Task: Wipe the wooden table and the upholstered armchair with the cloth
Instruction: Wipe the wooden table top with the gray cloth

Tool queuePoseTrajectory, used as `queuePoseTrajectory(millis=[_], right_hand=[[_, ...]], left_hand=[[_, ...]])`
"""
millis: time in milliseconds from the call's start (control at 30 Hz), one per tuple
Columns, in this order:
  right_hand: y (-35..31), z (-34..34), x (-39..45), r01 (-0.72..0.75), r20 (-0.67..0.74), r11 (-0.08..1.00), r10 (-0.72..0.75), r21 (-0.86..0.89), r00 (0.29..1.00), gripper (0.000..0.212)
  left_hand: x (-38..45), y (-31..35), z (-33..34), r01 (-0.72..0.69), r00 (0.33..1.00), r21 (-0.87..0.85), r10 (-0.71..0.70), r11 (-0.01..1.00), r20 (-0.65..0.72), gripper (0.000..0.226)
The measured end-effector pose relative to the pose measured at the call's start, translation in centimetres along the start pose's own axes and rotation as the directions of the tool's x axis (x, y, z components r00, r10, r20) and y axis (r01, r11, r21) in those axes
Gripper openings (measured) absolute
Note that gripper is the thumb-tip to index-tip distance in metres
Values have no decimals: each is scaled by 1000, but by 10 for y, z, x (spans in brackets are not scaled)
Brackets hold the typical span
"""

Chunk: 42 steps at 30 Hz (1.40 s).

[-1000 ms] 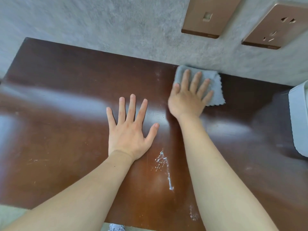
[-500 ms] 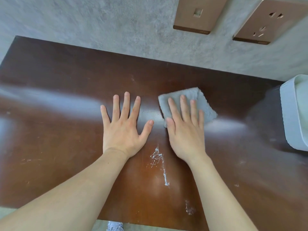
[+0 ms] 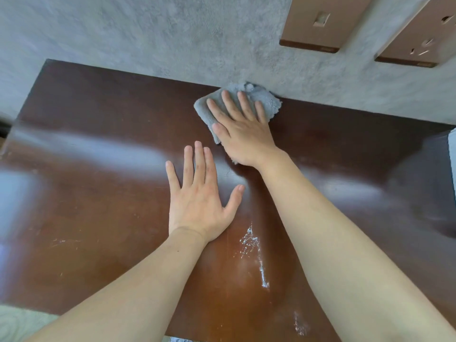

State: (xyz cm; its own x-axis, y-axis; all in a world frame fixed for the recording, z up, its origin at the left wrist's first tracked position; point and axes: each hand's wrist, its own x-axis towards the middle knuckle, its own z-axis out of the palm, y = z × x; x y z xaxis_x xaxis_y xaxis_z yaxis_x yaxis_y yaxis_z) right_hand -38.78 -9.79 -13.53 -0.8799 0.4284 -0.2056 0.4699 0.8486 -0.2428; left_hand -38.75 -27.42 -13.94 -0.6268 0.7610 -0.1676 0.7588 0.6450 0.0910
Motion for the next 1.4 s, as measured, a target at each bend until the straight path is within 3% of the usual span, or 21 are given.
queuePoseTrajectory(millis=[167,433,767,900,1100,1267,1400], right_hand=[[8,-2,-14,115,0,993,-115,-26,993,52],[45,7,-114,73,75,997,-70,-32,995,53],[-17,-4,19,90,33,995,-89,-44,996,51],[-18,0,12,50,-25,999,-51,-18,998,51],[34,6,-59,-183,-85,982,185,35,979,52],[51,17,-138,-447,-113,893,449,43,886,56],[38,29,-212,-538,-58,838,544,97,837,60]], left_hand=[[-1,1,-1,16,1000,6,-16,1000,7,99],[0,1,3,26,999,15,-26,1000,-30,103],[2,1,2,26,999,32,-25,999,-44,102],[1,0,1,26,999,49,-24,998,-30,104],[0,0,2,28,999,55,-26,998,-35,107],[0,-1,2,17,999,41,-16,999,-36,104],[-1,-2,2,-2,999,-3,2,1000,-39,100]])
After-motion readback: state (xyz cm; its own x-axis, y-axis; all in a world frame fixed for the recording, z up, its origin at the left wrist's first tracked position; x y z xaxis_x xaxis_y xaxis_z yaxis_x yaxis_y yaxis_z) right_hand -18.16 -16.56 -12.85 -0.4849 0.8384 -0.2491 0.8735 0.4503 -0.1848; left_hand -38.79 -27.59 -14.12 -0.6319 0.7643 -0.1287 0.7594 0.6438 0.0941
